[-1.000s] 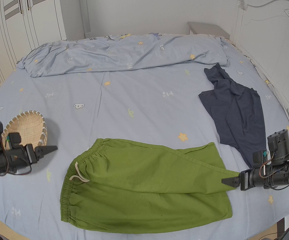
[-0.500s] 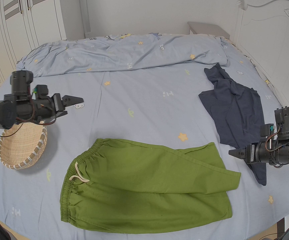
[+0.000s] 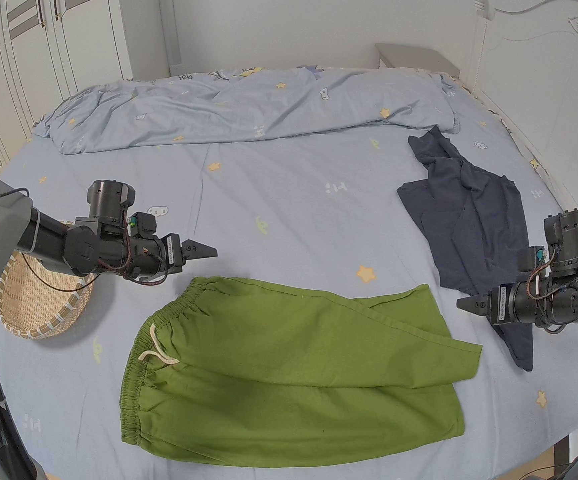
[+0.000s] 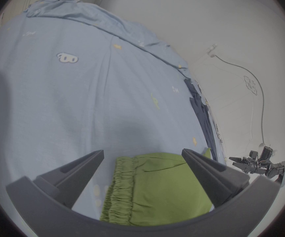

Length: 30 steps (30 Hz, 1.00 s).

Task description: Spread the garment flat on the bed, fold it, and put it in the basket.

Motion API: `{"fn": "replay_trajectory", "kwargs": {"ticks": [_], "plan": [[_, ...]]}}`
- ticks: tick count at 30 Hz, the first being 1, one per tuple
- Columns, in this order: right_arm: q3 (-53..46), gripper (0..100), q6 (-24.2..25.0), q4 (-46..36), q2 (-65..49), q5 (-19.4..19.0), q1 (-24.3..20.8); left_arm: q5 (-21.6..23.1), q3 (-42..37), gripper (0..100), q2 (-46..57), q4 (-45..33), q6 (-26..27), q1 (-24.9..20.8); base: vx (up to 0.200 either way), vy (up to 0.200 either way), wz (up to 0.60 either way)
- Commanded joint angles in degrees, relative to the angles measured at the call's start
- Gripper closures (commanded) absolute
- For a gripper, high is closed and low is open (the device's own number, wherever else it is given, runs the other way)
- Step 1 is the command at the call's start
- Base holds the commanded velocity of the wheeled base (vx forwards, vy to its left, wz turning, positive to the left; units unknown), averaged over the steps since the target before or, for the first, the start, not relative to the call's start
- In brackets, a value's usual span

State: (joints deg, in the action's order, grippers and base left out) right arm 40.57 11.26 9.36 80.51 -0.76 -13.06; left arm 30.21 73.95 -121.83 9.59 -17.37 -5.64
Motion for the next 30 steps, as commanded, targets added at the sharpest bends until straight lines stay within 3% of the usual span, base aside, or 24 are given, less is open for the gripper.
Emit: {"fn": "replay_trajectory", "kwargs": {"ticks": [1, 15, 16, 25, 30], "plan": [[-0.05, 0, -0.01, 0.04, 0.26, -0.04, -0.04, -0.06, 0.14, 0, -2.71, 0.25, -0.03, -0.16, 0.000, 0.000, 0.00], [-0.58, 0, 0.07, 0.04, 0.26, -0.04, 0.05, -0.85, -0.12, 0, -4.64, 0.25, 0.76, -0.77, 0.000, 0.000, 0.00], [-0.58, 0, 0.07, 0.04, 0.26, -0.04, 0.14, -0.85, -0.21, 100, -4.64, 0.25, 0.76, -0.77, 0.000, 0.000, 0.00], [-0.58, 0, 0.07, 0.04, 0.18, -0.04, 0.31, -0.94, -0.56, 100, -4.55, 0.07, 1.81, -0.68, 0.000, 0.000, 0.00], [-0.49, 0, 0.16, 0.04, 0.09, -0.12, 0.66, -5.69, -0.56, 100, -3.24, 0.34, 1.81, -0.68, 0.000, 0.000, 0.00]]}}
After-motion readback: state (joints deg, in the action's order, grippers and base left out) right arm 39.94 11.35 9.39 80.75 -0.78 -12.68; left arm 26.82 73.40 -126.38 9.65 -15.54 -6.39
